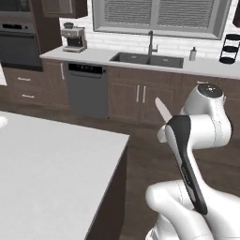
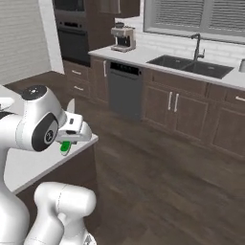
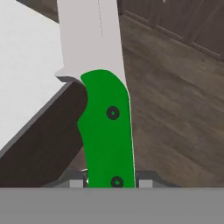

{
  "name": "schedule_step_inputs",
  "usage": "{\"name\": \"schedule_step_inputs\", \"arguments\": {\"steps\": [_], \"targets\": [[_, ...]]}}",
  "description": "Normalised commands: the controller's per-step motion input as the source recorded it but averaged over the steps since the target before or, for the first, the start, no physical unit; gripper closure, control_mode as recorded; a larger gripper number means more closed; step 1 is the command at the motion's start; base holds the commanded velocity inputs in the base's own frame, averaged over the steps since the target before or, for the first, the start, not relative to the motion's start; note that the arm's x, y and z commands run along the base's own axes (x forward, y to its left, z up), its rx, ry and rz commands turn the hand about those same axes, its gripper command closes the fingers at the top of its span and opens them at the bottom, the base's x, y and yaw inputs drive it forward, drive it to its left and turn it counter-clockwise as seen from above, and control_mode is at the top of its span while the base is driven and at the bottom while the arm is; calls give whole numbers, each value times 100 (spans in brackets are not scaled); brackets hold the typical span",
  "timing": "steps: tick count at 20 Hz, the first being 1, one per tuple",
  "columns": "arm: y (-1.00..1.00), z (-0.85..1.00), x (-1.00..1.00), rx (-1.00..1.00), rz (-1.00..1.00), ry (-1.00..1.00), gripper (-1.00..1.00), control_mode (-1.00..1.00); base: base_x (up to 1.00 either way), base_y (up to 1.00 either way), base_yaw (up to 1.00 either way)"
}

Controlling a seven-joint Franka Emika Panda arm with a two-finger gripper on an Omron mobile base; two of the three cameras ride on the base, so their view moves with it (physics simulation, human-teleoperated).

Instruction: Pick up the knife from the drawer and place it on the cutting board. Then place the meat from the plate to the cutting board.

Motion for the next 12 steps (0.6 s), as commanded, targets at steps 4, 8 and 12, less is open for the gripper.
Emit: {"name": "schedule_step_inputs", "arguments": {"steps": [4,8,12], "targets": [[0,0,0,0,0,0,100,100,100,-91,15],[0,0,0,0,0,0,100,100,100,-96,25],[0,0,0,0,0,0,100,100,100,-100,34]]}}
